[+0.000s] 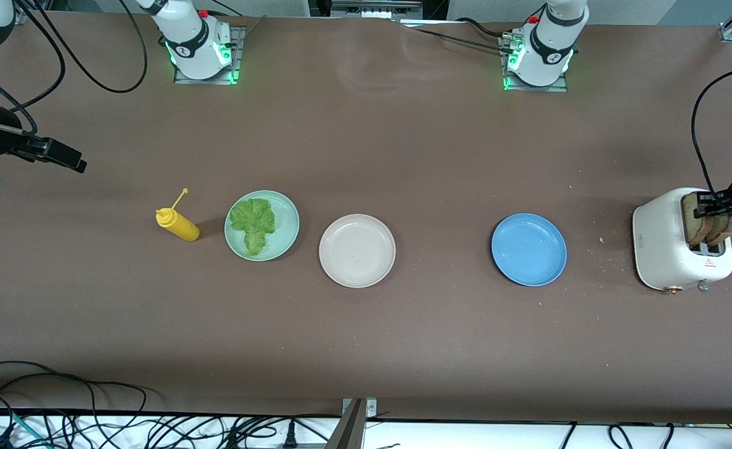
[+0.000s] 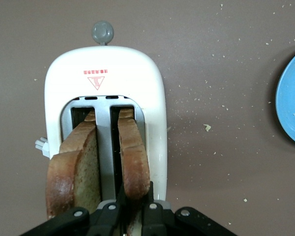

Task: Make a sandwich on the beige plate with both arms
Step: 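Lift the bread slice out of the toaster with the left gripper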

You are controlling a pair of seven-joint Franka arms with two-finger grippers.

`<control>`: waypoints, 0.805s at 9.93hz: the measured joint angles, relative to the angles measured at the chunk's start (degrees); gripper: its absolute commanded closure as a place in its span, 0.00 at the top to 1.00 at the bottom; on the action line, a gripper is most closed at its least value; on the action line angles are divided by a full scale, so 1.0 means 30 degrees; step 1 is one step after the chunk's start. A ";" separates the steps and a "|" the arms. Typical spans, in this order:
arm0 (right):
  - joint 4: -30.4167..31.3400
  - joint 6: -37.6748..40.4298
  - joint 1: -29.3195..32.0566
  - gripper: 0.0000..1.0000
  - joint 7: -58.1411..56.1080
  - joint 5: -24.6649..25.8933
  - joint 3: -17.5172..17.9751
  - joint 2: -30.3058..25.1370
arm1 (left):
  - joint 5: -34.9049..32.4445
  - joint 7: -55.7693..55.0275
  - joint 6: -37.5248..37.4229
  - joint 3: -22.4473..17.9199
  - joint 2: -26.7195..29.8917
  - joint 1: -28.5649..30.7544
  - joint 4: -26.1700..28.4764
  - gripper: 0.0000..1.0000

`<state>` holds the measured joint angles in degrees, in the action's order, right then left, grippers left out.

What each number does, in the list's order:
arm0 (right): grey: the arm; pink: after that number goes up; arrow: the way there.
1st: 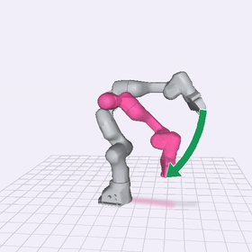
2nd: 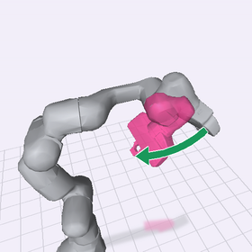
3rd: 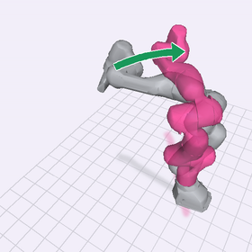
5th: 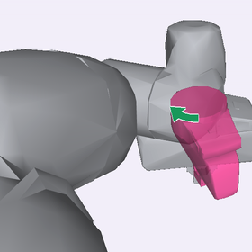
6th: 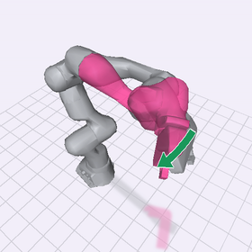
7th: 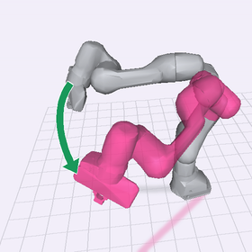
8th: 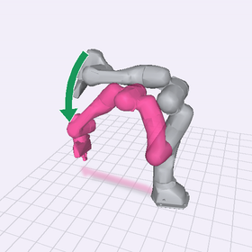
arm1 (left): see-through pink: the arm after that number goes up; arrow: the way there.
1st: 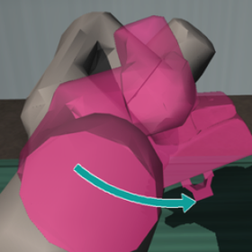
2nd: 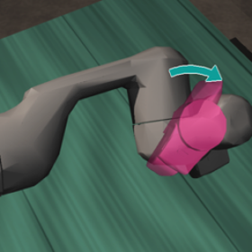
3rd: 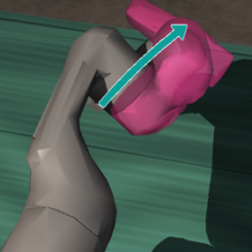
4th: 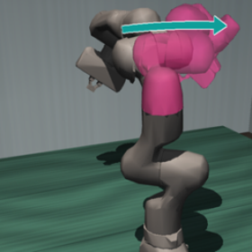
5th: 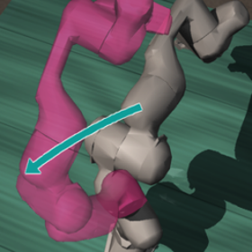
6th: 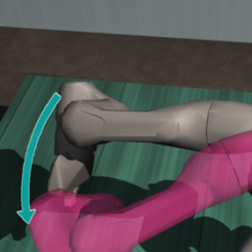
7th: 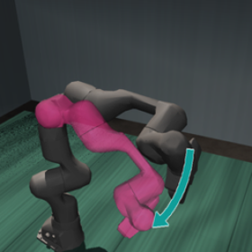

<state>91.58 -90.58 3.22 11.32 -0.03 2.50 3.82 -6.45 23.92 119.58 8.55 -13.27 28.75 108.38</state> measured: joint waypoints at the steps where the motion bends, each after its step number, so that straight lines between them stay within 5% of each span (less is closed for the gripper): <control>1: 0.0010 0.0007 0.0000 1.00 -0.0008 0.0000 -0.0007 0.0000 | -0.0001 0.0016 -0.0383 0.0179 0.0034 0.0004 -0.0331 0.00; 5: 0.0045 0.0009 0.0001 1.00 -0.0027 0.0000 -0.0013 0.0000 | -0.0001 0.0014 -0.5845 0.1376 0.0249 -0.0741 -0.5394 0.00; 8: 0.0057 0.0009 -0.0001 1.00 -0.0032 -0.0002 -0.0015 0.0000 | 0.0325 -0.0398 -0.7982 0.1486 0.0249 -0.3070 -0.6844 0.00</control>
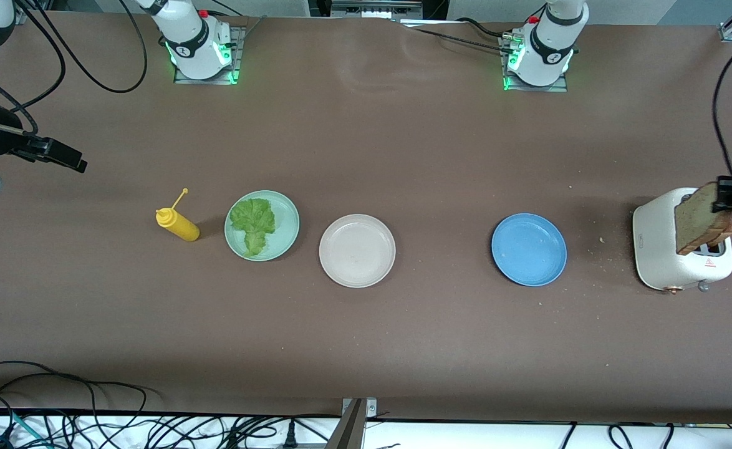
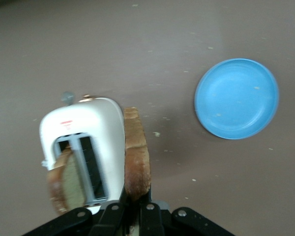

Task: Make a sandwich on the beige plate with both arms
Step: 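Lift the bread slice out of the toaster with the left gripper, then carry the bread slice over the beige plate with the left gripper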

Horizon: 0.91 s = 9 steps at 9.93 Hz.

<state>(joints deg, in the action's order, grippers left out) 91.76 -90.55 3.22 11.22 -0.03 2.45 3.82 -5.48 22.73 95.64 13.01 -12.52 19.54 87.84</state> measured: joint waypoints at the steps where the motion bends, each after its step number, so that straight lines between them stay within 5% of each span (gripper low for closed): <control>1: 0.0004 0.0000 0.0004 1.00 -0.0001 -0.0001 -0.0003 0.0000 | 0.0588 -0.0292 -0.0381 0.0014 -0.0063 -0.0742 0.0001 0.00; 7: 0.0022 0.0000 0.0003 1.00 -0.0013 -0.0001 -0.0011 -0.0001 | 0.5117 -0.5054 -0.0874 0.0069 -0.0859 -0.4627 0.0001 0.00; 9: 0.0026 0.0000 -0.0001 1.00 -0.0016 -0.0002 -0.0011 0.0000 | 0.8193 -0.7699 -0.0919 0.0089 -0.1294 -0.5955 0.0012 0.00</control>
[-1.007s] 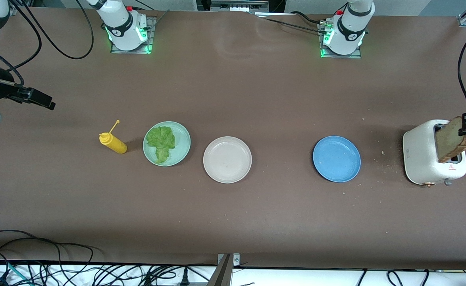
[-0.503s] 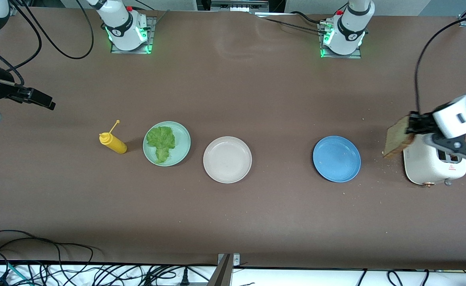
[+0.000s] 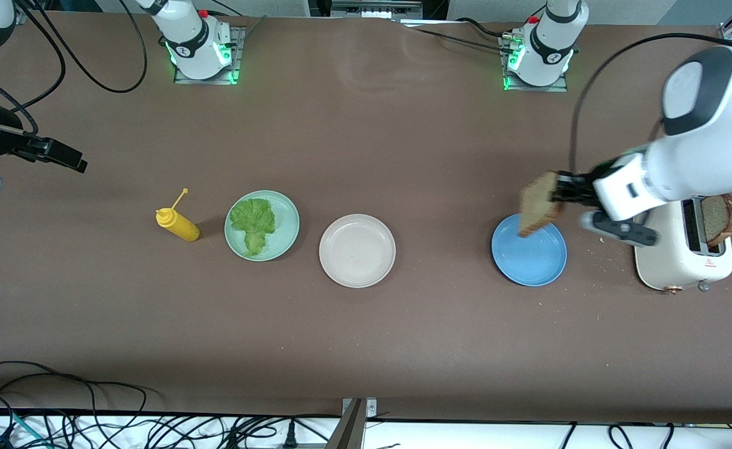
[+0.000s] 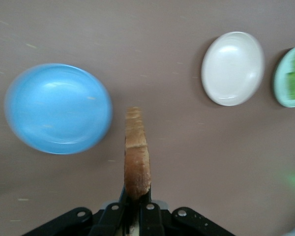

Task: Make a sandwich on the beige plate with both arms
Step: 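Carry the bread slice over the beige plate with the left gripper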

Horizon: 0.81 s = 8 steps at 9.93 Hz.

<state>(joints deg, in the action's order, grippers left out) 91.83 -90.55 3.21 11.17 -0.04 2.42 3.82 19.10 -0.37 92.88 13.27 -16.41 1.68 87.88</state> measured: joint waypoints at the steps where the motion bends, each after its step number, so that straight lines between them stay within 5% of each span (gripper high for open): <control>1: 0.0002 0.0000 0.0002 1.00 -0.0001 0.0000 0.0000 0.0000 | 0.1780 -0.0916 -0.0001 -0.0001 -0.0477 -0.0367 0.0005 0.00; 5: 0.0014 0.0000 0.0000 1.00 -0.0004 0.0000 -0.0001 -0.0002 | 0.6471 -0.1288 0.0293 0.0009 -0.2816 -0.1712 0.0006 0.00; 8: 0.0028 0.0000 0.0006 1.00 -0.0005 0.0000 -0.0004 -0.0004 | 1.2007 -0.0949 0.1550 -0.0011 -0.5066 -0.2537 0.0018 0.00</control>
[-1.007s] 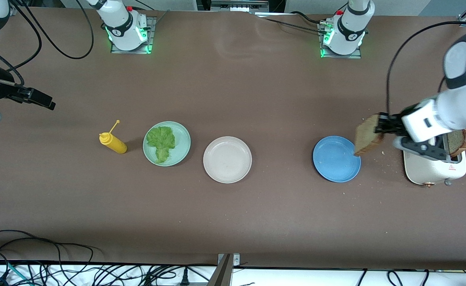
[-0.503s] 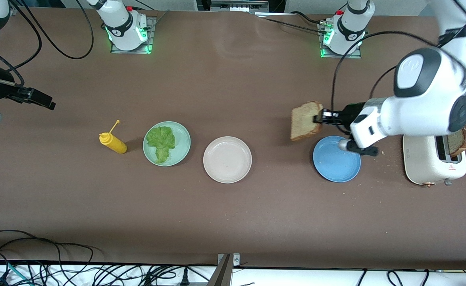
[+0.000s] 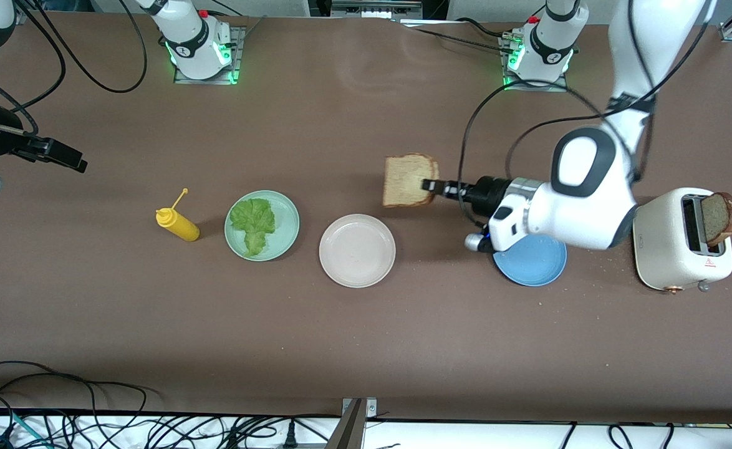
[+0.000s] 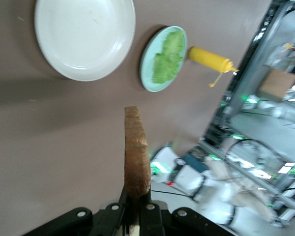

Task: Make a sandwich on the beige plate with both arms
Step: 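Carry the bread slice over the beige plate with the left gripper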

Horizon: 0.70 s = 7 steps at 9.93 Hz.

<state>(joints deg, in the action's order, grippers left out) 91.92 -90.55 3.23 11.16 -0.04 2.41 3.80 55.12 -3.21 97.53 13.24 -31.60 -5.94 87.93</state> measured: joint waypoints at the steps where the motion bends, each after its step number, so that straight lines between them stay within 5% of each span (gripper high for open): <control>1: 0.0004 0.0001 0.0001 1.00 0.0000 0.0000 -0.0001 0.0000 | 0.0533 0.0966 0.0693 0.0006 -0.0736 -0.0224 -0.0075 0.00; 7: 0.0022 0.0015 0.0009 1.00 -0.0024 0.0000 -0.0004 -0.0001 | 0.3817 0.6462 0.6799 0.0044 -0.3605 -0.3265 -0.0240 0.00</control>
<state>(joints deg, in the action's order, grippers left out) 91.98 -90.51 3.26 11.09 -0.04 2.40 3.80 66.58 16.17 117.92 13.37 -42.42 -15.73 87.21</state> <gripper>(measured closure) 0.000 0.912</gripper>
